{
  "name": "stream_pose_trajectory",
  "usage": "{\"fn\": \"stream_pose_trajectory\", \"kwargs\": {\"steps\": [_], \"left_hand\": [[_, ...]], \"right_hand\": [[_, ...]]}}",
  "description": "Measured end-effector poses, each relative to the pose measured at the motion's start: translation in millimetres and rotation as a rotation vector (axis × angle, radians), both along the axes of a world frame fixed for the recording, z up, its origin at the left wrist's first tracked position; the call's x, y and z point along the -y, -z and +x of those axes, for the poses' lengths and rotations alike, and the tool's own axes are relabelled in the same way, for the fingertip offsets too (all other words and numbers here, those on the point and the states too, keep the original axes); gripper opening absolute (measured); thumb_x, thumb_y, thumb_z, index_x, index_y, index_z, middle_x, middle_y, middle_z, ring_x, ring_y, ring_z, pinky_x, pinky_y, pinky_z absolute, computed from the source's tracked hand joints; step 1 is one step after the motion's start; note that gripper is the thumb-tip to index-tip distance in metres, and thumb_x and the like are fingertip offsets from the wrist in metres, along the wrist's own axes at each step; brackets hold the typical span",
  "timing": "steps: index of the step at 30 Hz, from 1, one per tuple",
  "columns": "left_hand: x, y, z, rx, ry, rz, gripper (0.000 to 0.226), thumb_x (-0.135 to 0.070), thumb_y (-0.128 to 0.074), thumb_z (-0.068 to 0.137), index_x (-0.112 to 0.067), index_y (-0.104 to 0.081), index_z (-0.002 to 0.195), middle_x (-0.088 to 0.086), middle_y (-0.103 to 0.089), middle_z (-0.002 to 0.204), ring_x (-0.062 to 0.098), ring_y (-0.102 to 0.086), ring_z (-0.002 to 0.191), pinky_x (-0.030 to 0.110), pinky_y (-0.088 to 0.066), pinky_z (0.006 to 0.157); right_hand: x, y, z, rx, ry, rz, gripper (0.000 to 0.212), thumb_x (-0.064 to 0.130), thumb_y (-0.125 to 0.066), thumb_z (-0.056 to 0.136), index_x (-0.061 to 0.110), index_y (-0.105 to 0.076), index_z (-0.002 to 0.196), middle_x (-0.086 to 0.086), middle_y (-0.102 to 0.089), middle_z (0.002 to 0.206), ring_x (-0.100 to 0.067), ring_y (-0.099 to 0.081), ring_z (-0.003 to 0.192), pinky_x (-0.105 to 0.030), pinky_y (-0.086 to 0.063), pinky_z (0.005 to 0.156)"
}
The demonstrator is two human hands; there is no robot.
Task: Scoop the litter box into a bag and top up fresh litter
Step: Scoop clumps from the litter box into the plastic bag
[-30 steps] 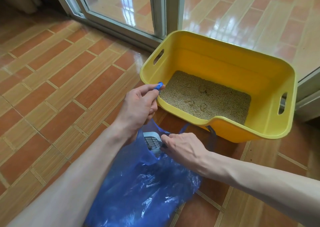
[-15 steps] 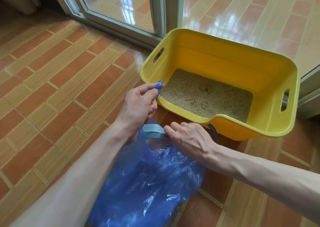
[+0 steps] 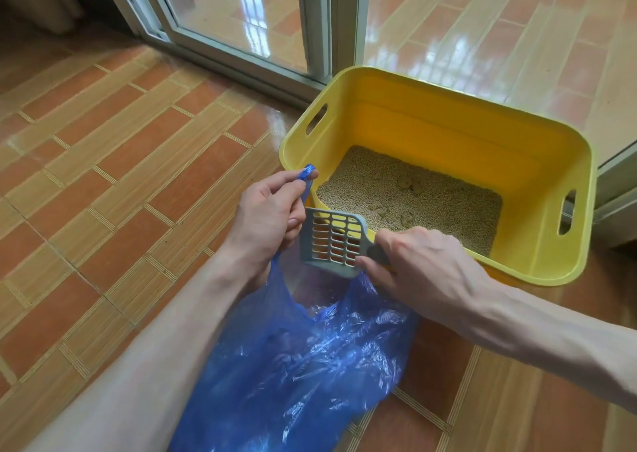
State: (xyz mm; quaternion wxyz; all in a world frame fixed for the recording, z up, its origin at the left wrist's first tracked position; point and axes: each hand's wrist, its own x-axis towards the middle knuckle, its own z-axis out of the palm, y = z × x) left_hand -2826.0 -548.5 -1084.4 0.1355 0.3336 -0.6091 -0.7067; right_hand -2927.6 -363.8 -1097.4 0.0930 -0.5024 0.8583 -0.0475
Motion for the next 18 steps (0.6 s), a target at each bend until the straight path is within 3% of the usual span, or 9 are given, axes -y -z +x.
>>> {"fn": "stream_pose_trajectory", "kwargs": {"steps": [5, 9, 14, 18], "left_hand": [[0, 4, -4, -0.016, -0.052, -0.002, 0.028, -0.013, -0.045, 0.107, -0.011, -0.071, 0.118, -0.004, -0.029, 0.047, 0.008, -0.019, 0.035, 0.014, -0.017, 0.036], [1, 6, -8, -0.017, -0.061, -0.004, 0.028, -0.015, -0.045, 0.107, -0.015, -0.072, 0.117, -0.004, -0.03, 0.048, 0.008, -0.019, 0.036, 0.015, -0.017, 0.036], [1, 5, -13, -0.03, -0.073, 0.002, 0.028, -0.014, -0.045, 0.107, -0.011, -0.071, 0.117, -0.005, -0.027, 0.047, 0.008, -0.017, 0.035, 0.013, -0.016, 0.037], [3, 5, -19, -0.043, -0.086, 0.015, 0.029, -0.013, -0.044, 0.107, -0.01, -0.07, 0.119, -0.004, -0.027, 0.046, 0.007, -0.018, 0.034, 0.013, -0.016, 0.037]], "right_hand": [[-8, -26, -27, -0.118, 0.043, -0.069, 0.047, 0.066, -0.034, 0.092, 0.022, -0.049, 0.088, 0.0, -0.055, 0.073, -0.029, -0.061, 0.072, -0.032, -0.034, 0.054], [-16, -33, -68, -0.164, 0.112, -0.116, 0.039, 0.061, -0.045, 0.093, 0.024, -0.055, 0.086, 0.003, -0.052, 0.062, -0.025, -0.054, 0.057, -0.029, -0.035, 0.045], [-27, -11, -120, -0.307, 0.207, -0.029, 0.031, 0.055, -0.051, 0.097, 0.027, -0.047, 0.086, 0.004, -0.045, 0.059, -0.025, -0.045, 0.054, -0.024, -0.022, 0.045], [-32, 16, -148, -0.393, 0.146, 0.08, 0.029, 0.049, -0.051, 0.1, 0.022, -0.056, 0.09, 0.004, -0.051, 0.061, -0.016, -0.046, 0.049, -0.023, -0.027, 0.042]]}}
